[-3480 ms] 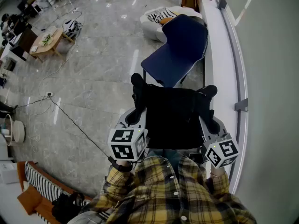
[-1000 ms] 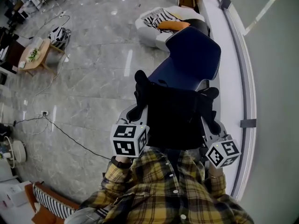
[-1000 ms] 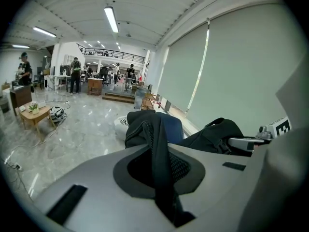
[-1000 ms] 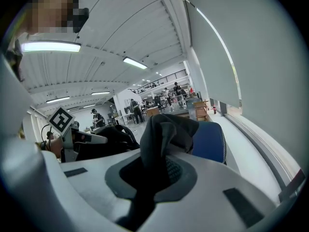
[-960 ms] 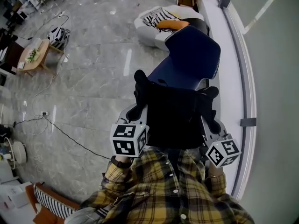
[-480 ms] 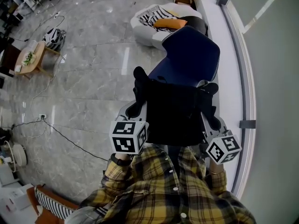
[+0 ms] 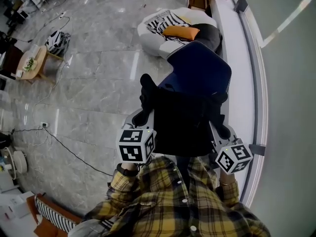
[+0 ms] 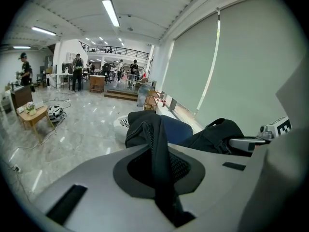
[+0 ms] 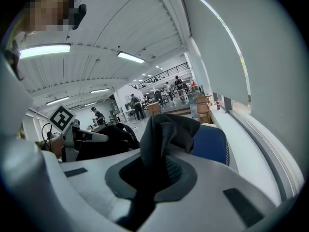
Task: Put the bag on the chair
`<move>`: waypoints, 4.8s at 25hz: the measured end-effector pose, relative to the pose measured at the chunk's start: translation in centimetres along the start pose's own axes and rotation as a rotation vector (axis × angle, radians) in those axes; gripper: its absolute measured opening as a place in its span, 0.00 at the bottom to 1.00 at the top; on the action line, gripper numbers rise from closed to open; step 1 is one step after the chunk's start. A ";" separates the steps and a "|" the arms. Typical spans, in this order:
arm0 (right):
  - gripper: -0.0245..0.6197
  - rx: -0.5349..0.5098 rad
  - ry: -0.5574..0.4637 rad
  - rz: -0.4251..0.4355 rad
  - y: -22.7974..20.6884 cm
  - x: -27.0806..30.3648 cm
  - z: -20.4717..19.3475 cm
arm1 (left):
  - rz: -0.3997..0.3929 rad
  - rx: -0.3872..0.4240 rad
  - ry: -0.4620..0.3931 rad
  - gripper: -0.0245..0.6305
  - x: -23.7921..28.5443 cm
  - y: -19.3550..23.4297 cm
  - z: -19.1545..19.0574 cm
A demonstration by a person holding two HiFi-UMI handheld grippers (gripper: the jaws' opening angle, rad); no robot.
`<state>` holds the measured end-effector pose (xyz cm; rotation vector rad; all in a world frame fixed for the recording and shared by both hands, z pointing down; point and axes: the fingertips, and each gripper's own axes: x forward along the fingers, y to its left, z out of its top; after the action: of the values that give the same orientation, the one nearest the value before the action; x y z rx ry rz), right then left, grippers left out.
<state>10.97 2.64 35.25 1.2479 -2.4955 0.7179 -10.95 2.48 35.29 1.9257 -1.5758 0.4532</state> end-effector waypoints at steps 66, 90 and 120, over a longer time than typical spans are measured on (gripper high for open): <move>0.09 0.081 0.273 -0.086 -13.3 17.4 -7.1 | 0.015 0.115 0.273 0.09 22.4 4.2 -4.3; 0.09 0.094 0.376 -0.134 -19.3 23.9 -19.6 | 0.105 0.014 0.333 0.09 31.6 7.6 -17.0; 0.09 -0.067 0.476 -0.146 -20.7 25.5 -26.3 | 0.192 0.026 0.319 0.09 33.6 10.4 -23.0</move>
<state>12.58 -10.99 74.99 1.0710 -2.0064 0.7802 -10.51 -9.52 75.57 1.6296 -1.5514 0.8212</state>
